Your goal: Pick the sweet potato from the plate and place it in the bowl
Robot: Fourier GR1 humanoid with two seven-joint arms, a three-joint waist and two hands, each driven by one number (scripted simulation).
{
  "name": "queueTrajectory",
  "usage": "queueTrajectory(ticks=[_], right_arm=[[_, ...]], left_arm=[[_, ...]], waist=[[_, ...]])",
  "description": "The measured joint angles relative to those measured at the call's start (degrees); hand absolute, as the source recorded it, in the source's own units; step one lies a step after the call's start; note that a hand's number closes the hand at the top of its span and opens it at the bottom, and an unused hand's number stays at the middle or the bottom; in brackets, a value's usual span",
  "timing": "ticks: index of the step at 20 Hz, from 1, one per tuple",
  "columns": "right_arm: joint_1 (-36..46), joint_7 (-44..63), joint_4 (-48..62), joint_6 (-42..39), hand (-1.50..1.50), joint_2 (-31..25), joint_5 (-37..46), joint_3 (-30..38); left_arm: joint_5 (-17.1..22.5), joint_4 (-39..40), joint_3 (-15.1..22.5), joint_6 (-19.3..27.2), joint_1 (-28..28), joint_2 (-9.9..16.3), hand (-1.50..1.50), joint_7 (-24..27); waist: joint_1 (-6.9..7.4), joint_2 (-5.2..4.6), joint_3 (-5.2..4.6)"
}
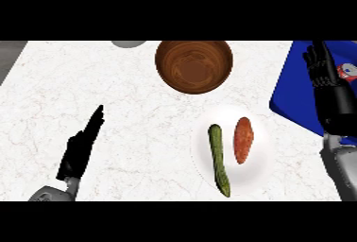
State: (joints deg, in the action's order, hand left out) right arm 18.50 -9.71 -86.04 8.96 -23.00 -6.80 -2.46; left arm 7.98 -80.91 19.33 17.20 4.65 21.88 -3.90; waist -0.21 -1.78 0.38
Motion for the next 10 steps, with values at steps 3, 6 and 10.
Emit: queueTrajectory(ticks=[3,6,10], right_arm=[[-2.0,2.6,0.4,5.0,1.50,3.6,2.0,-0.7],[-6.2,6.1,1.6,12.0,1.50,8.1,3.9,-1.1],[-10.9,6.7,5.0,20.9,-1.50,6.5,17.0,-5.1]], left_arm=[[1.4,-1.2,-1.7,-2.4,1.3,1.3,0.00,-1.3],[4.5,-2.7,-4.6,-5.3,3.6,3.4,0.00,-2.6],[7.1,-3.5,-5.9,-7.9,4.5,3.9,0.00,-3.2]], waist=[[0.05,0.98,-0.22],[-0.21,1.50,-0.33],[-0.19,1.47,-0.81]])
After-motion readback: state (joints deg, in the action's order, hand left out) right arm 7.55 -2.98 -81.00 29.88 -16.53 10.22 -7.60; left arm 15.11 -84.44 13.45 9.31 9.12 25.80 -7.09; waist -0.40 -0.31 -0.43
